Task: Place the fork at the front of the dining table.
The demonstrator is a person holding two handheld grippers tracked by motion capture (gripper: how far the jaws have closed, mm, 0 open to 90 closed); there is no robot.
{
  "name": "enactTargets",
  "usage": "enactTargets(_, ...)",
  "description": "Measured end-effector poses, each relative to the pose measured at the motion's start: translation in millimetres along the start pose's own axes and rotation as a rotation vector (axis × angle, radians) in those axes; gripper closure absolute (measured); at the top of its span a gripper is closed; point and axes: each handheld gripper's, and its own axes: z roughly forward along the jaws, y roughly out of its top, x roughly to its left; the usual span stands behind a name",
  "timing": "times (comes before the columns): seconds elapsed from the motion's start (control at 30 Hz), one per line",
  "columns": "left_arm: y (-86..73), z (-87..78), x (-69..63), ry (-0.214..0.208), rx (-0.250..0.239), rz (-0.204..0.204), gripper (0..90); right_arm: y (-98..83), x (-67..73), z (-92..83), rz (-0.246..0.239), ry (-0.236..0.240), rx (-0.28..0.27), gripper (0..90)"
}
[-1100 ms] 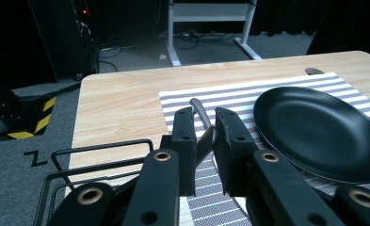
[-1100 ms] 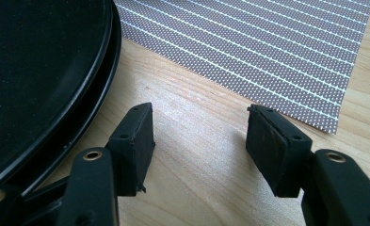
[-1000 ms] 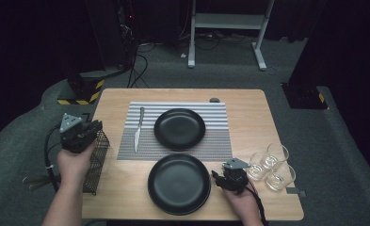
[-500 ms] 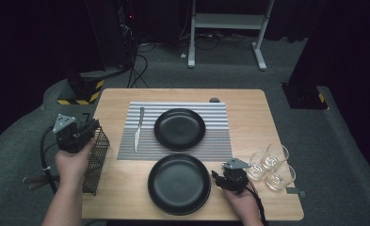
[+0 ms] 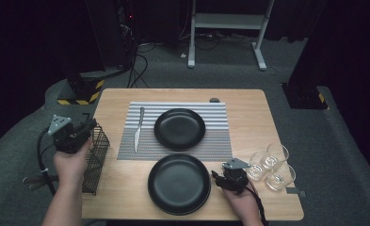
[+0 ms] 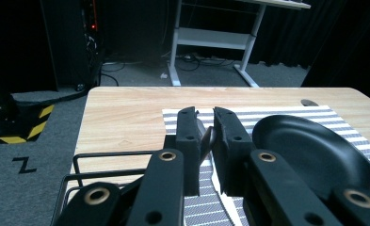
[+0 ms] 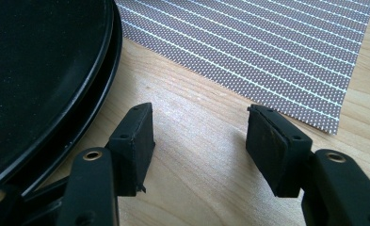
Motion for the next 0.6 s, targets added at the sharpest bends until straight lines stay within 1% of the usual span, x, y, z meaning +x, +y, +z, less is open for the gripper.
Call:
enactTargets(0.27,0.0,-3.8,1.0,0.017,-0.032,-0.010,82.4,0.0,0.1,-0.1,-0.002,0.002,0.001,42.2)
enactTargets(0.37,0.0,-5.4,2.2,0.016,-0.046,-0.018,82.7,0.0,0.1,0.0,-0.003,0.002,0.000,42.2)
enactTargets(0.43,-0.1,-6.4,3.2,0.008,-0.057,-0.029,83.1,0.0,0.1,-0.1,-0.003,0.002,0.000,42.2)
enactTargets(0.53,-0.2,-7.9,3.7,0.005,-0.073,-0.035,83.4,0.0,0.1,-0.1,-0.003,0.002,0.000,42.2)
enactTargets(0.6,-0.1,-8.8,3.7,0.008,-0.081,-0.033,83.6,0.0,0.1,-0.1,-0.003,0.002,0.000,42.2)
